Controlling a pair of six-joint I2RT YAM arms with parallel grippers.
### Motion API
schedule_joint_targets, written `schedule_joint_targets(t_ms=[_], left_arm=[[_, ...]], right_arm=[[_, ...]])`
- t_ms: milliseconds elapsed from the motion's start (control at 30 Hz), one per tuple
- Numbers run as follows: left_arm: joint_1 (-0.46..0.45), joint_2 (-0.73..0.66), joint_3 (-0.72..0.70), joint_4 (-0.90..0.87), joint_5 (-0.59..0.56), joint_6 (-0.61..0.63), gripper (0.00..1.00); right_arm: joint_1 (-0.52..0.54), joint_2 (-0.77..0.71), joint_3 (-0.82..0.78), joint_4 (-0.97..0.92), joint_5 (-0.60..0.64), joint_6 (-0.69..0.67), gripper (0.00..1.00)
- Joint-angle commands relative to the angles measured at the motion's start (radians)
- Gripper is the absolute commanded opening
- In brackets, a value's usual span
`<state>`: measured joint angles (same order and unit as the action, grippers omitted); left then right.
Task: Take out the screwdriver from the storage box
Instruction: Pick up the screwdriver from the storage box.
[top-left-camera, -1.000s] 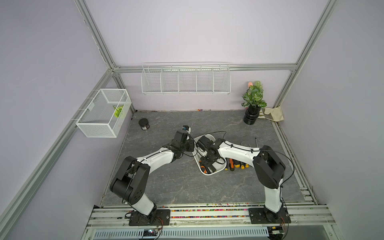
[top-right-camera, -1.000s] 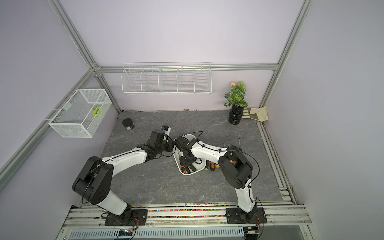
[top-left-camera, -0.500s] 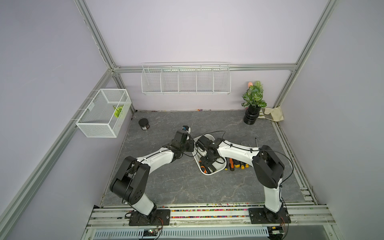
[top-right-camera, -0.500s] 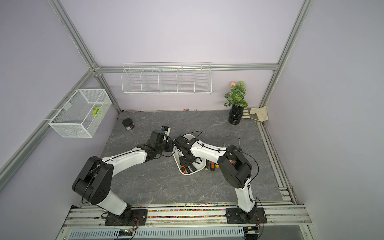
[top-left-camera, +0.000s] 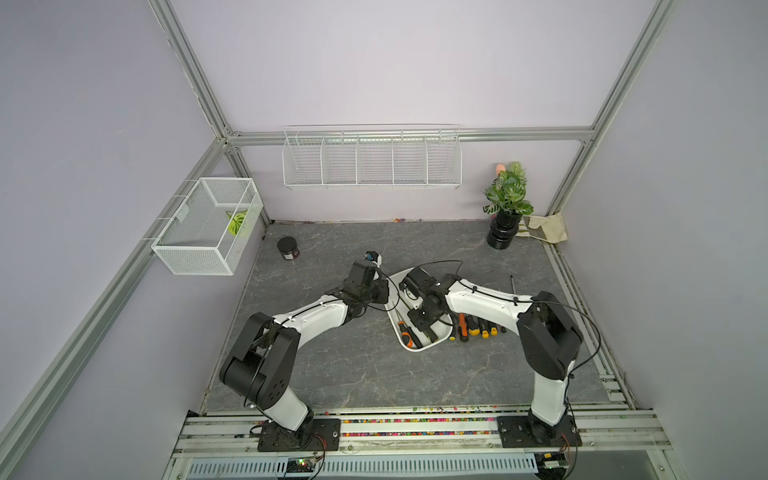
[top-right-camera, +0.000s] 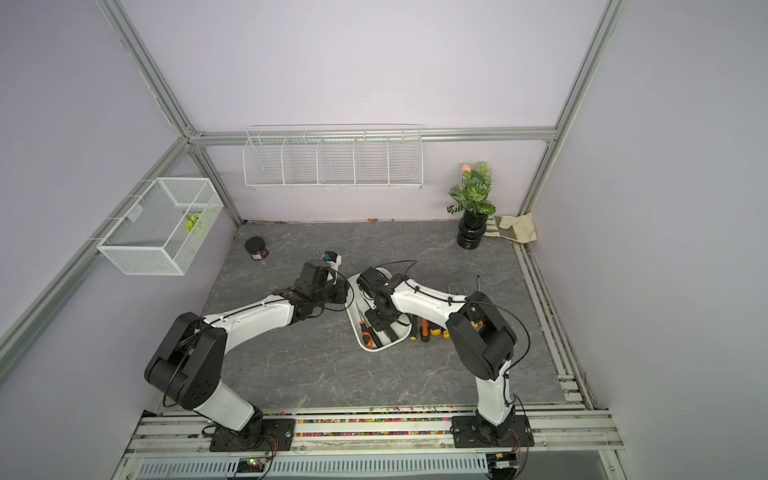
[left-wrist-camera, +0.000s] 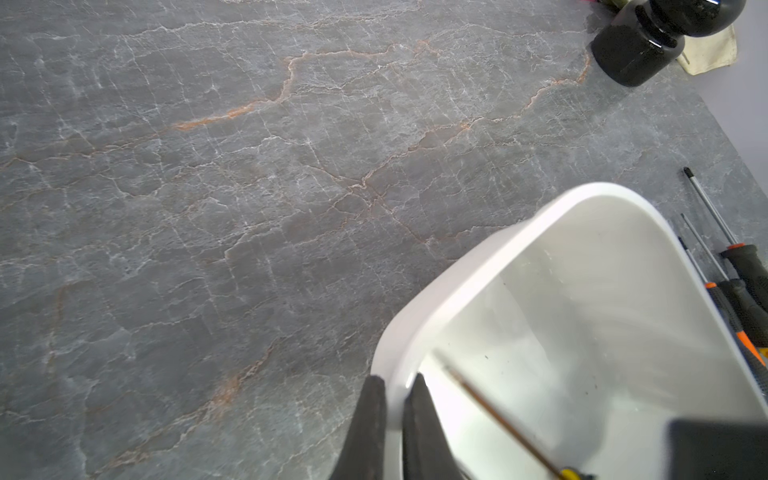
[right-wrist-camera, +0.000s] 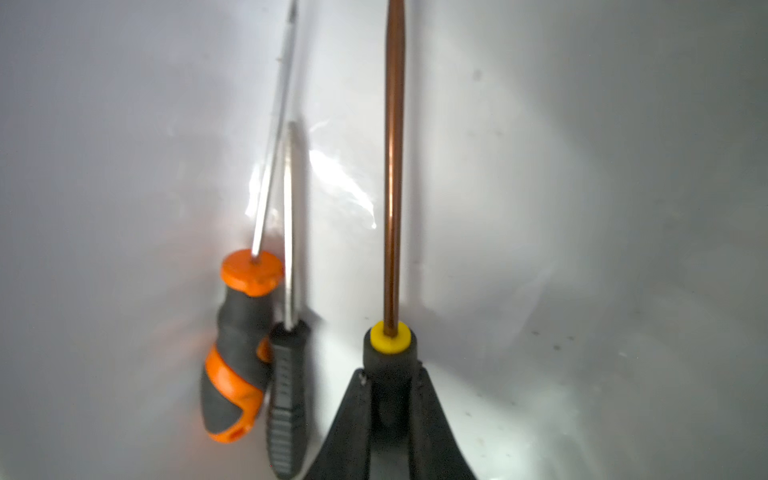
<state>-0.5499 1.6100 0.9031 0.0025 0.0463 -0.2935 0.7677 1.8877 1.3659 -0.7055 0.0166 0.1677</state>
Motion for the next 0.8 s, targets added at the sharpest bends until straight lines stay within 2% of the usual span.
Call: schedule_joint_targets(t_ms=[0, 300, 433, 567, 767], left_arm=[[-0.001, -0.023, 0.017, 0.005, 0.0, 0.028, 0.0], [-0.002, -0.02, 0.008, 0.011, -0.005, 0.025, 0.0], [-0.002, -0.021, 0.008, 0.014, -0.002, 0.024, 0.0], [-0.001, -0.03, 0.005, 0.015, -0.005, 0.024, 0.0], [-0.002, -0.036, -0.004, 0.023, -0.004, 0.02, 0.0]], right_arm=[[-0.021, -0.094, -0.002, 0.009, -0.058, 0.009, 0.0], [-0.023, -0.206, 0.014, -0.036, -0.109, 0.016, 0.0], [-0.059, -0.28, 0.003, -0.047, -0.124, 0.018, 0.0], [-0.128, -0.337, -0.023, -0.096, -0.046, -0.01, 0.0], [-0.279, -0.401, -0.075, -0.137, -0.05, -0.059, 0.0]])
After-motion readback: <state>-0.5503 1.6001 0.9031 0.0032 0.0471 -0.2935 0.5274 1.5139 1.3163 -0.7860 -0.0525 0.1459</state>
